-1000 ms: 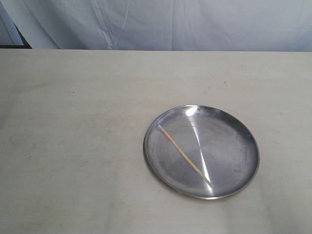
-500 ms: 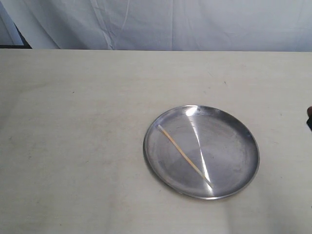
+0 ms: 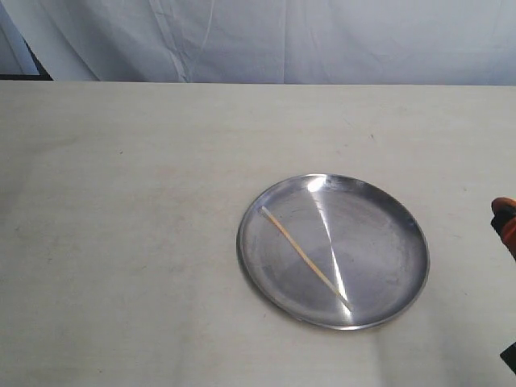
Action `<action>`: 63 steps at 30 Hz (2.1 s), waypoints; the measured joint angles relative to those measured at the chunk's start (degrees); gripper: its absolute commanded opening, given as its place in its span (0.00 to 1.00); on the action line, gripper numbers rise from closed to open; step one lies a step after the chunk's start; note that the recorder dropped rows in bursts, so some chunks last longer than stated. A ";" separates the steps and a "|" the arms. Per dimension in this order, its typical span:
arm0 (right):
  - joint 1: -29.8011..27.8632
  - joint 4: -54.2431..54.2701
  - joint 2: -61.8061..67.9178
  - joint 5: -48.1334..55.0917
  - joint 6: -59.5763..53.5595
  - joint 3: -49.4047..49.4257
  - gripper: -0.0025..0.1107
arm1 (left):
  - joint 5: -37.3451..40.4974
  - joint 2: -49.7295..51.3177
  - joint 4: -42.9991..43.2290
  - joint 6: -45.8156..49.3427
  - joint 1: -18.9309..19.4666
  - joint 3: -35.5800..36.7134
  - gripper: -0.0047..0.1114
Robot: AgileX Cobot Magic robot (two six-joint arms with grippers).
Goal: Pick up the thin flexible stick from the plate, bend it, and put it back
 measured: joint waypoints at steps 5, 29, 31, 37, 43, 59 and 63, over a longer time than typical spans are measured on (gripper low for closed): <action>-5.16 0.00 0.00 -0.12 0.09 0.00 0.01 | 0.40 0.00 -0.11 0.00 0.00 0.00 0.04; -12.53 0.00 0.00 -0.32 0.24 0.00 0.01 | 2.75 0.00 -0.11 0.00 0.00 0.00 0.04; -12.53 0.00 0.00 -0.32 0.23 0.00 0.01 | 2.75 0.00 0.17 0.00 0.00 0.00 0.04; -12.53 0.00 0.00 -0.32 0.23 0.00 0.01 | 3.10 0.00 0.82 0.09 0.00 0.00 0.04; -12.53 0.00 0.00 -0.32 0.23 0.00 0.01 | 6.95 -3.21 -0.20 0.09 0.00 4.80 0.04; -12.62 0.00 0.00 -0.32 0.23 0.00 0.01 | -6.82 -20.16 -25.76 -17.78 1.57 20.83 0.04; -12.62 0.00 0.00 -0.32 0.23 0.00 0.01 | -5.50 -22.15 -25.90 -22.60 5.32 21.06 0.04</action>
